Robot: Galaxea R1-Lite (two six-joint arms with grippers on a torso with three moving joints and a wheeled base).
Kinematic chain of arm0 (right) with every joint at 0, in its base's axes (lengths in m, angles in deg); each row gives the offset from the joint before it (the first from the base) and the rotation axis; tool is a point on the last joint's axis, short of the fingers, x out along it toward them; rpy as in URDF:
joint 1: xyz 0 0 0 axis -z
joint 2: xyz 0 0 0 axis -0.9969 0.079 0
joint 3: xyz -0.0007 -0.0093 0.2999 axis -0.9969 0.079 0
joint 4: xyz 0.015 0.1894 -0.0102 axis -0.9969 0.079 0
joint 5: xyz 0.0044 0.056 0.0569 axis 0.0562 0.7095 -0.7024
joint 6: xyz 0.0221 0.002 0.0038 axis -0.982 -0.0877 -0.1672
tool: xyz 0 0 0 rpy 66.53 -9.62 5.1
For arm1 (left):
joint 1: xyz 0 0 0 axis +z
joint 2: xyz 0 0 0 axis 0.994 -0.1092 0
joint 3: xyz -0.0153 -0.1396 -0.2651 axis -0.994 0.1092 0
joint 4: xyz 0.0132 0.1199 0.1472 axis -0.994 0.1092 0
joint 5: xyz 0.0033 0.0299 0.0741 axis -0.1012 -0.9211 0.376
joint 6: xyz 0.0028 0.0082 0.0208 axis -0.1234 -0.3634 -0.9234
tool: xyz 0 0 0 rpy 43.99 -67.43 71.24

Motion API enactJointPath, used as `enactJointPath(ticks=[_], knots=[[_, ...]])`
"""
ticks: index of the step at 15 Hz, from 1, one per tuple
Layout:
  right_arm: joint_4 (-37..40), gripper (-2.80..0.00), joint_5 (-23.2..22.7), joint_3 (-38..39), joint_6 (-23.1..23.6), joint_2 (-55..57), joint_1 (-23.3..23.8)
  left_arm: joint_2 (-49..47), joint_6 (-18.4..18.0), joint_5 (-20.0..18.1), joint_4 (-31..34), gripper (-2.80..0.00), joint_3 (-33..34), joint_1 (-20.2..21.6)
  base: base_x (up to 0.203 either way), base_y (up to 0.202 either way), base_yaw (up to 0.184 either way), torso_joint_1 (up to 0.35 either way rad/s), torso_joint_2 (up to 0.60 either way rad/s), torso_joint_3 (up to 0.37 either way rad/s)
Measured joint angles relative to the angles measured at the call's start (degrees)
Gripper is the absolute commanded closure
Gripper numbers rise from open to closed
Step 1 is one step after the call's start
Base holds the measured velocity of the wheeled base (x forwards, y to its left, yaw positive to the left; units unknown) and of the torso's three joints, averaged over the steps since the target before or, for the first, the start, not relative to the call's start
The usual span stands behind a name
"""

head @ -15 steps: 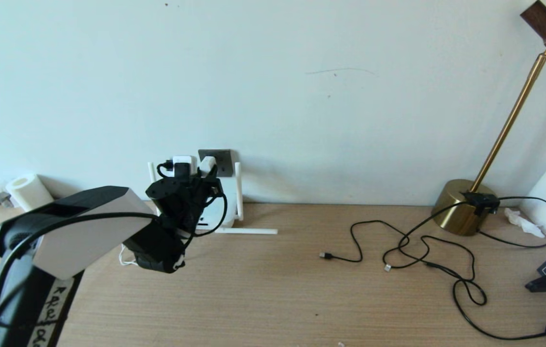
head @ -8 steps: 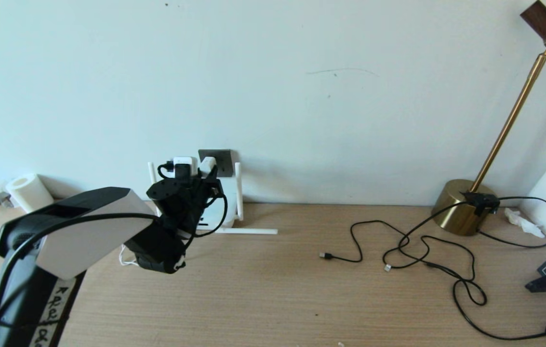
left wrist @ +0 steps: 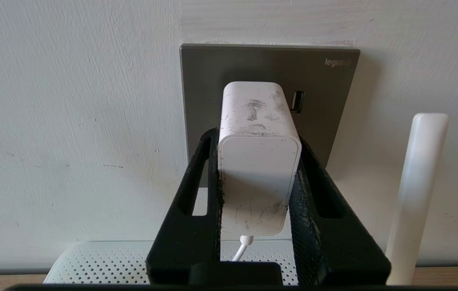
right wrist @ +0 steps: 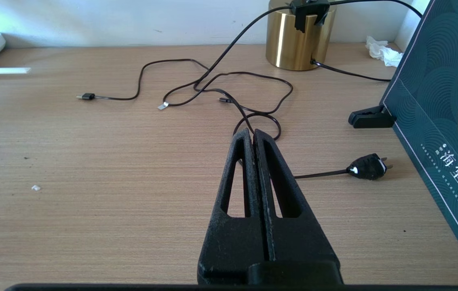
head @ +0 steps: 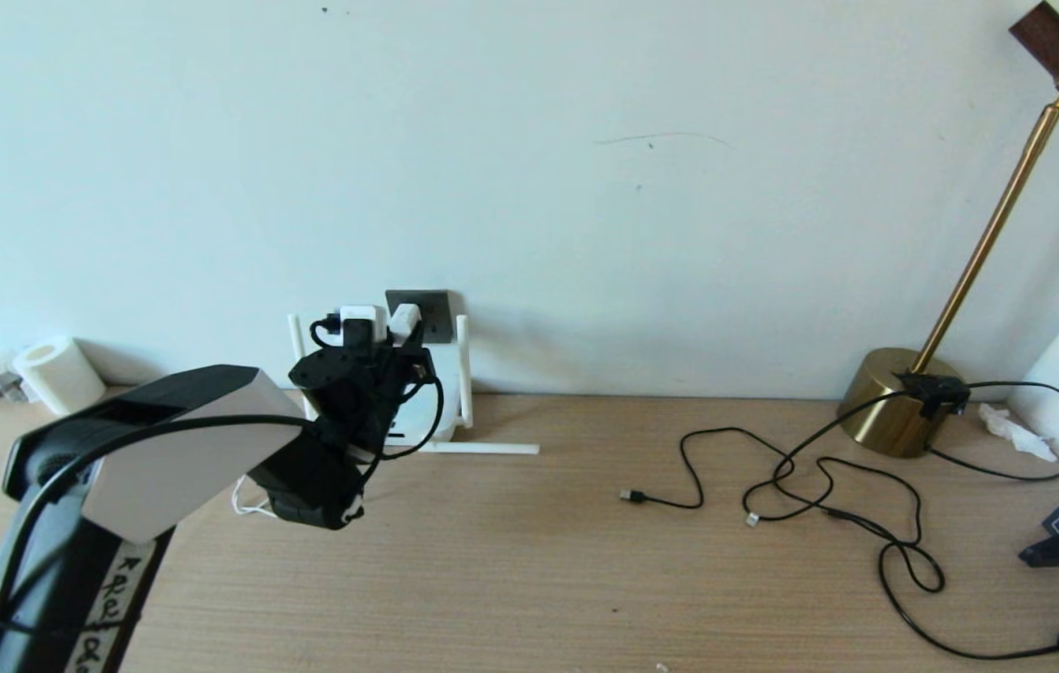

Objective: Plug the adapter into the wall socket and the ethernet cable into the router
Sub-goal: Plug plug into socket

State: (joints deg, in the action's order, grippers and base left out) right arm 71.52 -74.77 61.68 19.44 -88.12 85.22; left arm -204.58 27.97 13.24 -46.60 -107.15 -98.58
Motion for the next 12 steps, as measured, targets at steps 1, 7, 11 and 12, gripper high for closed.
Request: enactJointPath(ticks=[1,7,11,12], knots=[[0.00,0.00,0.00,0.00,0.00,0.00,0.00,-0.14,0.00,0.00,0.00,0.00,-0.13,0.00,0.000,0.000,0.000,0.000,0.00,0.000],[-0.01,0.00,0.00,0.00,0.00,0.00,0.00,-1.17,0.00,-0.06,0.39,0.00,-1.72,0.33,0.000,0.000,0.000,0.000,0.00,0.000],[-0.01,0.00,0.00,0.00,0.00,0.00,0.00,-1.47,-0.04,0.44,0.91,0.00,-3.40,0.33,0.000,0.000,0.000,0.000,0.00,0.000],[-0.02,0.00,0.02,0.00,0.00,0.00,0.02,-1.41,-0.05,0.49,0.85,0.00,-3.56,0.30,0.000,0.000,0.000,0.000,0.00,0.000]])
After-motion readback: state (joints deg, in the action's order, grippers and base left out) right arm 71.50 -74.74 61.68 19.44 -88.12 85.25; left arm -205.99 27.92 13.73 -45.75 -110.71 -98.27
